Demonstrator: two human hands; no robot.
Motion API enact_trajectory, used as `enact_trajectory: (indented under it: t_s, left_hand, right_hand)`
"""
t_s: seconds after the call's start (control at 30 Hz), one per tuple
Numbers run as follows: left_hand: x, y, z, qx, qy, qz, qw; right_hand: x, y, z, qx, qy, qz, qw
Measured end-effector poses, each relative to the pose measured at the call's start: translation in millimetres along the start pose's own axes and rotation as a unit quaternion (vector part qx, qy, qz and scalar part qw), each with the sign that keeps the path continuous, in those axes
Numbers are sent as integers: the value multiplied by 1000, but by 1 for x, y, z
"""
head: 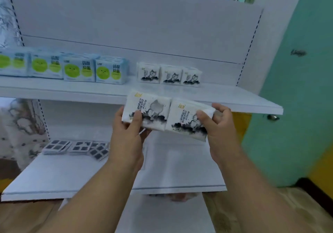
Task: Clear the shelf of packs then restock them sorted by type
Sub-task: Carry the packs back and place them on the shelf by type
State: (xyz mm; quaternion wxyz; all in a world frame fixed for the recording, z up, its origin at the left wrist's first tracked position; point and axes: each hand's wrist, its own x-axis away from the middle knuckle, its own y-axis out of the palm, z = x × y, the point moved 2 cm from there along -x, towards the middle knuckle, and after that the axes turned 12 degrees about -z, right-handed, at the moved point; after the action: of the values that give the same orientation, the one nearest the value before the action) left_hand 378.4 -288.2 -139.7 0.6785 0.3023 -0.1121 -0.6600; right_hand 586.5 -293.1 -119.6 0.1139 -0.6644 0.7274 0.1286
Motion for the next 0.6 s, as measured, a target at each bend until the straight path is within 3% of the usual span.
enact_trajectory:
  t_s: [0.17,0.3,0.5,0.6]
  left_hand:
    - [-56,37,3,-47,46,-22,998]
    - [-100,37,16,-159,48,-8,986]
    - [-175,19,27,-391,10,-27,920]
    - [-210,19,23,-496,-25,-58,866]
  right_hand:
    - [-76,-17,-8,9,-43,6,999]
    - [-123,-4,0,62,-56,32,996]
    - [-182,6,13,146,-30,42,988]
    - [-208,3,17,203,-3,18,979]
